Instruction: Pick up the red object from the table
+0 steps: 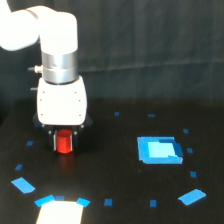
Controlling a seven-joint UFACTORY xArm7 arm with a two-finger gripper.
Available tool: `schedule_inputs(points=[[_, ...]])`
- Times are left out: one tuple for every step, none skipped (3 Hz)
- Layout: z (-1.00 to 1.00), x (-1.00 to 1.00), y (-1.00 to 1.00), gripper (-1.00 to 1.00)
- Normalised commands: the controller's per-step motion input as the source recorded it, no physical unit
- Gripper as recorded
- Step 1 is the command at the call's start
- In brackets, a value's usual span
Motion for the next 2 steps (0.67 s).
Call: schedule_inputs(points=[[1.0,0.27,0.15,-1.0],[1.0,0.22,0.22,-0.48]])
